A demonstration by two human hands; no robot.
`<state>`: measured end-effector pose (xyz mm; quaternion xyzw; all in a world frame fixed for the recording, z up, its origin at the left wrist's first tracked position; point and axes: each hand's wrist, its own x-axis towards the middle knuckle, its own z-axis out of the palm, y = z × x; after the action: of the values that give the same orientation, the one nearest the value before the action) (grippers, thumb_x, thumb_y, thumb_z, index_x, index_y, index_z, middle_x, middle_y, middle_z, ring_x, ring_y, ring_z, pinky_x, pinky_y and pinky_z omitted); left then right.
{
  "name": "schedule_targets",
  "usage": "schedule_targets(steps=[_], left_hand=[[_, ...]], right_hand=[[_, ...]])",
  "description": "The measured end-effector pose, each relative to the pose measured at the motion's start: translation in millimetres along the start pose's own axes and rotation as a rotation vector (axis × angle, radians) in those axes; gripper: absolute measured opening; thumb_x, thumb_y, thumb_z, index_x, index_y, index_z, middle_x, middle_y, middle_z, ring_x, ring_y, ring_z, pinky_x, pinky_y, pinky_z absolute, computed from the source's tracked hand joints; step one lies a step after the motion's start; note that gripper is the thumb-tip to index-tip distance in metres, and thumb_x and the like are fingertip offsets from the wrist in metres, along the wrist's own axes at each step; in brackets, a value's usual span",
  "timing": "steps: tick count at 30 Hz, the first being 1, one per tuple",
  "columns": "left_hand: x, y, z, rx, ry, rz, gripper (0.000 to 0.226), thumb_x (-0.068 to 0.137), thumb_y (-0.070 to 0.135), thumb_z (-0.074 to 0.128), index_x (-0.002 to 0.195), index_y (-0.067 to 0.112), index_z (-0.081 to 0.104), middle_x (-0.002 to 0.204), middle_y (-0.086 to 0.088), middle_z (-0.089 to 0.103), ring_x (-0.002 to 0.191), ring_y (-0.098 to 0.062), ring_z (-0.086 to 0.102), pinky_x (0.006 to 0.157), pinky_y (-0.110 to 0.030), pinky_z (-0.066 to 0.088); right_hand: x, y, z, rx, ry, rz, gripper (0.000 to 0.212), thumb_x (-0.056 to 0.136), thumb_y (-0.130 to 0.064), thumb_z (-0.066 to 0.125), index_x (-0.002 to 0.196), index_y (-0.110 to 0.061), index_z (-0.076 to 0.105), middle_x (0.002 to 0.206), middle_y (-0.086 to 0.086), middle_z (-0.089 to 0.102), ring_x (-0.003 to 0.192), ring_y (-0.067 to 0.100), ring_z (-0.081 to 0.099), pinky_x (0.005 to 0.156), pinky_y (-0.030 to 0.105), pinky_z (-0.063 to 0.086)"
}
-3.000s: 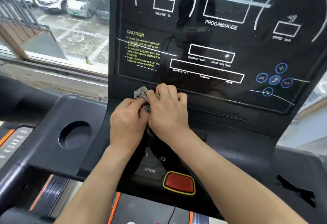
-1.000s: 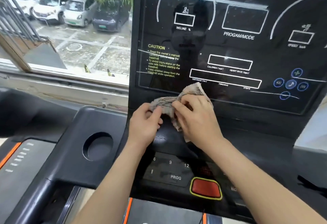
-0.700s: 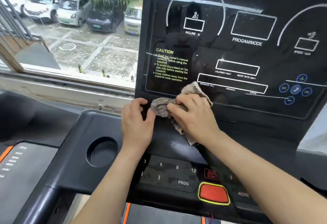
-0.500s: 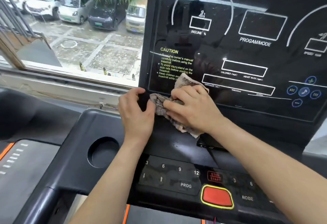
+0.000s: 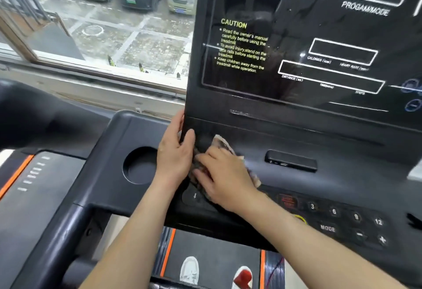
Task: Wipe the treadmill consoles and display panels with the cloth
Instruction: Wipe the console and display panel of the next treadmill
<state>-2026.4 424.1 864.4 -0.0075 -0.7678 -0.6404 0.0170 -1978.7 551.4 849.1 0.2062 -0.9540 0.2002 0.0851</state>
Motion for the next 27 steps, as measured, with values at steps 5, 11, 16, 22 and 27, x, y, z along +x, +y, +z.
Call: schedule_targets(steps=[5,11,16,22,27], left_hand=[[0,-8,-1,0.022,0.018,0.000,0.045,0.095,0.015,0.046,0.128,0.046,0.049,0.118,0.034,0.058,0.115,0.010,0.052,0.104,-0.031,0.041],[-4,-7,-3,0.050,0.049,-0.057,0.041,0.096,0.022,0.046,0.133,0.039,0.051,0.114,0.033,0.057,0.110,0.014,0.051,0.104,-0.027,0.041],[-5,-8,-4,0.077,0.061,-0.018,0.042,0.095,0.029,0.041,0.135,0.033,0.051,0.125,0.022,0.060,0.116,0.004,0.053,0.103,-0.027,0.043],[-2,1,3,0.038,0.142,-0.038,0.036,0.102,0.023,0.036,0.134,0.026,0.053,0.128,0.014,0.057,0.119,0.000,0.050,0.098,-0.012,0.034],[32,43,5,-0.050,0.148,0.114,0.041,0.104,0.030,0.036,0.144,0.020,0.041,0.139,0.016,0.041,0.130,0.006,0.036,0.106,-0.008,0.024]], right_hand=[[-10,1,-3,0.035,-0.095,-0.206,0.024,0.094,-0.037,0.052,0.105,-0.018,0.063,0.093,0.003,0.052,0.082,0.026,0.049,0.070,0.041,0.044],[34,12,3,-0.131,0.206,0.030,0.017,0.090,-0.025,0.060,0.106,-0.019,0.063,0.088,0.003,0.049,0.077,0.026,0.046,0.066,0.043,0.045],[12,1,9,0.052,0.008,-0.149,0.026,0.093,-0.030,0.048,0.090,-0.009,0.064,0.087,0.008,0.056,0.076,0.028,0.049,0.066,0.044,0.045],[68,19,-11,-0.196,0.145,-0.210,0.009,0.094,-0.022,0.048,0.089,-0.018,0.053,0.089,0.004,0.054,0.078,0.030,0.052,0.068,0.043,0.045],[121,23,-49,-0.552,0.540,-0.346,0.021,0.096,-0.010,0.049,0.085,-0.012,0.067,0.083,0.006,0.063,0.071,0.026,0.058,0.064,0.037,0.036]])
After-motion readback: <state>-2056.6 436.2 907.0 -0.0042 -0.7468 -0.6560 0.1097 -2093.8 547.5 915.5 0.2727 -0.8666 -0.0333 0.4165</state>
